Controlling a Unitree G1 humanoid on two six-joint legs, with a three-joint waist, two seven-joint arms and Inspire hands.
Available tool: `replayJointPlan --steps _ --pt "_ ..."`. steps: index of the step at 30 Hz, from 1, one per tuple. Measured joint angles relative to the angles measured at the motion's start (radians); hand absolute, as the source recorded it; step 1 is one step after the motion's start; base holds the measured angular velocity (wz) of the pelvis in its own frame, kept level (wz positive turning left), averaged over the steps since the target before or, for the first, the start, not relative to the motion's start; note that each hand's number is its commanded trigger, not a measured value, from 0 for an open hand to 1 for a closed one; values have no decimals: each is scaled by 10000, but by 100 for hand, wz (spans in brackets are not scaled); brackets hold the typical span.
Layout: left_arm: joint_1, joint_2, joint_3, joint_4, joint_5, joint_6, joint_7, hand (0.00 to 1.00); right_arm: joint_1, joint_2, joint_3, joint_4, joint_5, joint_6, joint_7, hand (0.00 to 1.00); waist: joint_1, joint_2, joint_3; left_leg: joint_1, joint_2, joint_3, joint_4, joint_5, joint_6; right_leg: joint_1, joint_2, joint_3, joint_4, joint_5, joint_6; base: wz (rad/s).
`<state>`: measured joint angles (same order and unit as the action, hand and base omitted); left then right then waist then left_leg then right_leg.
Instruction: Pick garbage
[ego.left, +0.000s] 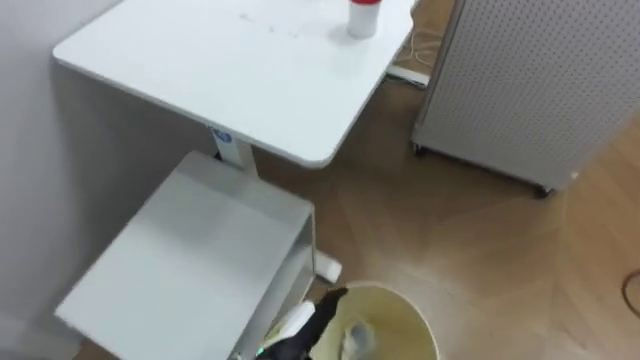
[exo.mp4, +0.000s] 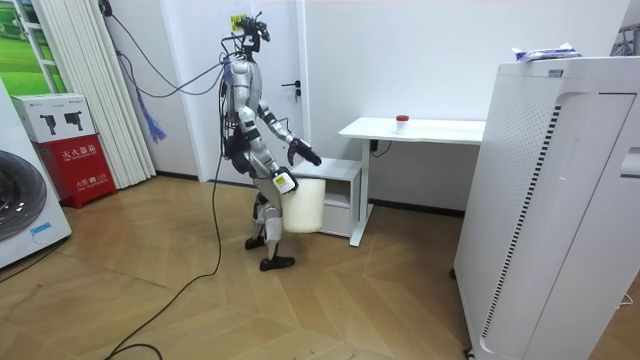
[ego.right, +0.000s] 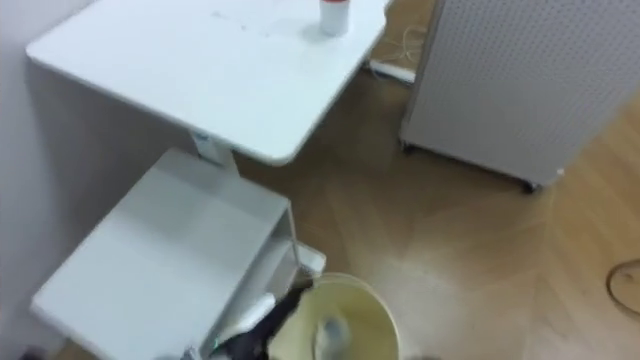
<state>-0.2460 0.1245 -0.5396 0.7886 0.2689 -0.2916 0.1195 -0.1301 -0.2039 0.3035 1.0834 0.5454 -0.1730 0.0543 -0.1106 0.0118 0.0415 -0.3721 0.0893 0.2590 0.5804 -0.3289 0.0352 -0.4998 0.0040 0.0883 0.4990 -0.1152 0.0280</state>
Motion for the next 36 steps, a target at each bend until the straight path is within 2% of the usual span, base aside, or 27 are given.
replayJointPlan --steps 1,3,4,5,6,7,9,10,11,12,13,14,15,16,17,18,20,25,28,30,36 --pt "190 103 114 -352 2 -6 6 0 56 3 -145 -67 -44 -1 8 100 32 -23 -17 147 -18 8 -68 -18 -5 91 1 -31 -63 39 -12 -59" --pt "841 572 521 -1702 -9 -31 100 0 154 31 -340 -229 -74 -21 -5 100 98 -102 -102 823 -79 173 -509 -32 -19 551 51 -88 -504 278 -60 -67" --pt "999 692 705 -2023 -7 -76 128 0 199 32 -391 -308 -128 -26 -18 100 100 -101 -105 1013 -101 170 -644 -32 -19 709 73 -84 -656 341 -69 -61" --pt "1297 800 1064 -2473 -6 -305 336 0 362 38 -517 -449 -363 -98 -89 100 107 -97 -135 1382 -121 180 -861 -33 -19 1038 126 -87 -920 487 -76 -74" --pt "1575 902 1452 -2979 -10 -440 525 0 463 39 -526 -543 -572 -116 -100 100 245 -177 -235 1682 -163 288 -1097 -34 -18 1187 173 -114 -1207 677 -114 -86" --pt "1688 934 1657 -3195 -10 -528 620 0 489 45 -526 -602 -700 -116 -96 100 353 -213 -281 1803 -168 337 -1227 -34 -18 1262 181 -209 -1317 809 -158 -103" --pt "2007 1027 2317 -3934 -30 -725 946 0 583 101 -528 -858 -908 -124 -75 100 452 -253 -329 2258 -80 669 -1546 -47 10 1726 32 -1608 -1936 1243 -501 -82" --pt "2026 1070 2360 -4086 -40 -737 1033 0 611 90 -528 -898 -902 -139 -74 100 459 -263 -343 2363 -37 774 -1620 -48 17 1784 -42 -1929 -1958 1274 -556 -53" --pt "2096 1117 2425 -4352 -36 -777 1179 0 650 74 -534 -920 -908 -150 -72 100 469 -261 -351 2637 47 1104 -1752 -66 64 1891 -94 -2380 -1914 1292 -632 -41" --pt "2134 1116 2440 -4527 -32 -792 1319 0 712 73 -571 -918 -928 -176 -73 100 519 -200 -351 2919 97 1365 -1908 -90 92 2019 -228 -2850 -1556 1041 -778 -35" --pt "2147 1094 2438 -4577 -22 -797 1378 0 770 73 -587 -913 -930 -185 -75 100 524 -172 -355 3100 147 1609 -2004 -94 81 2065 -381 -3034 -1085 666 -764 -12" --pt "2159 988 2423 -4667 -21 -797 1442 0 908 35 -622 -904 -928 -213 -83 100 513 -142 -369 3495 170 2067 -2287 -42 -10 2324 -597 -3289 -241 -66 -666 0" --pt "2175 943 2425 -4818 -24 -811 1530 0 966 7 -627 -875 -927 -223 -92 100 534 -165 -369 3741 102 2189 -2429 -20 -69 2591 -738 -3355 -32 -475 -510 0" --pt "2174 968 2440 -4913 -25 -820 1550 0 966 14 -623 -873 -930 -229 -97 100 526 -217 -361 3816 28 2168 -2438 -23 -98 2619 -735 -3312 -121 -544 -518 -11" --pt "2165 960 2475 -4976 -34 -873 1589 0 963 16 -622 -875 -969 -292 -103 100 574 -197 -372 3812 -39 1946 -2396 -17 -123 2740 -698 -3344 -396 -582 -574 -21" --pt "2166 978 2509 -5065 -30 -873 1600 0 960 34 -607 -903 -1090 -362 -99 100 636 -189 -377 3765 -143 1424 -2410 3 -134 2830 -619 -3305 -691 -573 -634 -22" --pt "2193 993 2534 -5166 -35 -873 1604 0 999 47 -512 -958 -1196 -362 -80 100 647 -184 -374 3827 -175 790 -2439 6 -138 3052 -464 -3237 -1072 -479 -690 -21" --pt "2201 1013 2697 -5712 -46 -872 1830 0 1348 39 -595 -1167 -1196 -393 -91 100 621 -212 -374 4066 -178 726 -2682 7 -135 3338 -296 -3229 -1432 -344 -608 -4" --pt "2359 1016 3175 -6380 -38 -873 1950 0 1460 35 -627 -1200 -1305 -393 -77 100 670 -213 -374 4221 -169 702 -2813 10 -131 3442 -194 -3116 -1570 -302 -605 -11" --pt "2490 1028 3554 -6785 -38 -921 2233 0 1533 24 -628 -1301 -1457 -393 -62 100 665 -210 -374 4370 -168 620 -2904 17 -143 3547 -192 -3096 -1594 -301 -607 -7" --pt "2595 1032 3821 -6973 -40 -977 2632 0 1558 23 -729 -1362 -1627 -393 88 100 658 -228 -364 4571 -250 528 -3262 177 -167 3683 -192 -3089 -1752 -252 -617 0"
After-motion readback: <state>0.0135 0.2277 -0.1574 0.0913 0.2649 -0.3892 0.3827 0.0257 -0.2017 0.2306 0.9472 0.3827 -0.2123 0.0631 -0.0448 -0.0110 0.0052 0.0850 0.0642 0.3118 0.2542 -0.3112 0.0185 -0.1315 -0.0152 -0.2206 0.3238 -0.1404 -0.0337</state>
